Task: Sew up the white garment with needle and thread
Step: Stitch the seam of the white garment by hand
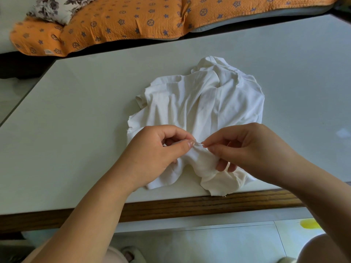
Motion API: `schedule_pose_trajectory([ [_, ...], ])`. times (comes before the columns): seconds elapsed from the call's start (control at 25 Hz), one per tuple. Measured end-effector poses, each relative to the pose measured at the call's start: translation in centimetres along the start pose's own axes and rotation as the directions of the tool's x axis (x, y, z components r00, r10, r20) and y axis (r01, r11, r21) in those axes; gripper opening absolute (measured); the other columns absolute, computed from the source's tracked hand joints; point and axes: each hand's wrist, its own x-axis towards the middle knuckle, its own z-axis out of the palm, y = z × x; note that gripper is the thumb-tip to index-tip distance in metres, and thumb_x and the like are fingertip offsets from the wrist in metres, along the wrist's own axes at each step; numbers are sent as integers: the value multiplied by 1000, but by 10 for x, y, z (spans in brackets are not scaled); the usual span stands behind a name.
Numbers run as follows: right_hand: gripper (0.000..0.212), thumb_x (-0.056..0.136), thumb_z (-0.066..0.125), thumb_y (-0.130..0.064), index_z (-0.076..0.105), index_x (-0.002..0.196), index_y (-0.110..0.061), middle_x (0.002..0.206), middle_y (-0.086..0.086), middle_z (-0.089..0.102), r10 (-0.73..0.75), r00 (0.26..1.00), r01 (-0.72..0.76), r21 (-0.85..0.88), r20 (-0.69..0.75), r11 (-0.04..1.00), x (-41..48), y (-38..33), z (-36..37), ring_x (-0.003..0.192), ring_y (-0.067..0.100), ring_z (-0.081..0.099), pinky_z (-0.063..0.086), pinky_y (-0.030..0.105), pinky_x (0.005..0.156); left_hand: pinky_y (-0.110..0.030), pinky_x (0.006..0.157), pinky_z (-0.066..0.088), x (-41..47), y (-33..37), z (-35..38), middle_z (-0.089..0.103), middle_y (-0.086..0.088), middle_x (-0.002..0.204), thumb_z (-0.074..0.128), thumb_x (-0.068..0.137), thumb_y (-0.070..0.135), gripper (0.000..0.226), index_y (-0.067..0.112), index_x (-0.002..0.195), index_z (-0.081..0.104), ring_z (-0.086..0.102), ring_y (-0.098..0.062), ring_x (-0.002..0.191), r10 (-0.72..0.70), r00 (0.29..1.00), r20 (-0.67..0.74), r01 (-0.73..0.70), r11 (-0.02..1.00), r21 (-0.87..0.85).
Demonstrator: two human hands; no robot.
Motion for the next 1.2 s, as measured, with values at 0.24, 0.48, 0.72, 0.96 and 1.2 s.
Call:
schedule_pose_trajectory([
  [0.24, 16, 88, 66, -22, 75, 86, -35, 62, -3, 72, -7, 1000, 7, 28, 3, 1000, 1, 1, 1, 56, 7, 67, 55, 16, 65, -31, 73, 57, 0, 2, -1, 74, 2, 86, 71, 85, 23, 8, 28, 87, 77, 67, -26, 86, -23, 1000, 18, 23, 999, -25],
  [0.48, 14, 88, 67, -19, 75, 87, -31, 62, -2, 73, -16, 1000, 15, 58, 20, 998, 1, 1, 2, 55, 5, 67, 53, 14, 61, -19, 67, 52, 0, 3, -3, 74, 0, 87, 71, 85, 23, 8, 27, 86, 78, 66, -18, 77, -56, 997, 58, 61, 996, -71],
  [0.72, 13, 89, 67, -13, 75, 86, -23, 65, 2, 73, -14, 1000, 11, 173, 19, 985, 3, 3, 4, 60, 14, 70, 57, 23, 61, -25, 68, 50, 2, 1, -4, 74, 4, 84, 71, 84, 25, 8, 30, 85, 78, 61, -15, 71, -94, 993, 75, 103, 988, -117],
  [0.96, 14, 90, 65, -7, 74, 87, -18, 74, 5, 74, -25, 999, 12, 259, 44, 966, 3, 2, 10, 65, 18, 73, 57, 23, 57, -16, 56, 48, 2, 2, 1, 69, 8, 72, 70, 84, 14, 6, 17, 85, 75, 60, 0, 67, -97, 989, 114, 118, 973, -199],
  [1.2, 14, 89, 65, -7, 74, 85, -16, 76, 13, 73, -7, 998, -12, 309, 60, 951, 4, 1, 9, 66, 26, 74, 58, 24, 56, -18, 55, 47, 2, 3, 1, 69, 6, 71, 72, 69, 29, 19, 16, 83, 74, 59, -1, 65, -114, 987, 113, 140, 956, -257],
])
